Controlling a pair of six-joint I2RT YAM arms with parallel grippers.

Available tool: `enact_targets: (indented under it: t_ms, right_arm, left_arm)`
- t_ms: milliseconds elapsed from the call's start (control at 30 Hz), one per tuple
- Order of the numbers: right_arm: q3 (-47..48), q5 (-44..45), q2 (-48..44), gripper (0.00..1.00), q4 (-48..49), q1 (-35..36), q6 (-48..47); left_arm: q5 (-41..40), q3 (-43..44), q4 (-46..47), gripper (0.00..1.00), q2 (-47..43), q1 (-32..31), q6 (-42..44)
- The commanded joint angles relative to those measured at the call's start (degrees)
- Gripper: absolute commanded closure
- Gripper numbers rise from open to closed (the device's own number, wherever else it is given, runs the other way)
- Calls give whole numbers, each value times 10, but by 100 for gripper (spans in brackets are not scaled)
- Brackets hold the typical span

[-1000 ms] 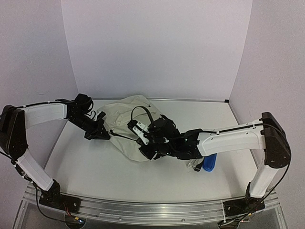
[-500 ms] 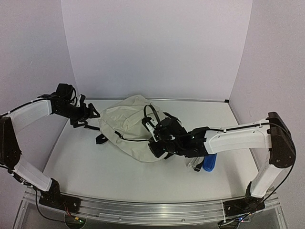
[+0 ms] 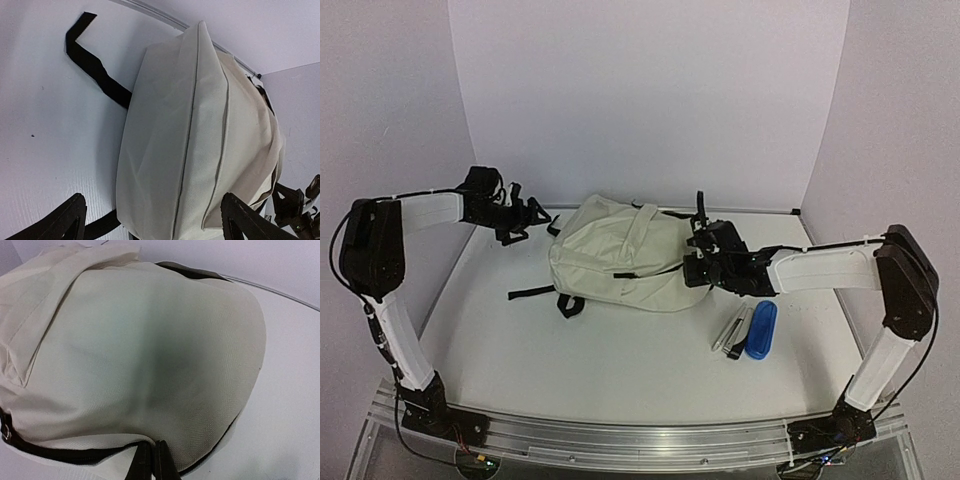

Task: Pack the student bag
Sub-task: Adjust the student bag at the center of the board.

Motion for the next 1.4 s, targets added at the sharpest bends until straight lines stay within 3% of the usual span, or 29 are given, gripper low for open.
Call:
enact_targets:
  t_ms: [0, 300, 567, 633, 767, 833, 867, 1167, 1367]
  right_arm:
    - [9, 44, 4, 100, 33, -51, 87]
    - [32, 22, 12, 92, 41, -64, 97]
    - [20, 14, 14, 92, 42, -64, 102]
    - [19, 12, 15, 92, 41, -64, 104]
    - [23, 11, 19, 92, 42, -64, 102]
    - [29, 14, 26, 92, 41, -64, 99]
    - [34, 16, 30, 92, 41, -64, 98]
    - [122, 8, 104, 92, 42, -80, 82]
    - [225, -15, 179, 88, 39, -92, 52]
  left_arm:
    - [34, 58, 33, 6, 47, -29, -2]
    - [69, 86, 73, 15, 117, -58, -39]
    - [109, 143, 115, 19, 183, -81, -71]
    - [119, 156, 115, 31, 202, -88, -74]
    - [125, 152, 131, 77, 206, -95, -85]
    - [123, 125, 151, 96, 188, -95, -92]
    - [112, 110, 161, 99, 173, -96, -95]
    - [30, -111, 186, 100, -9, -116, -128]
    - [-19, -271, 181, 100, -135, -218, -190]
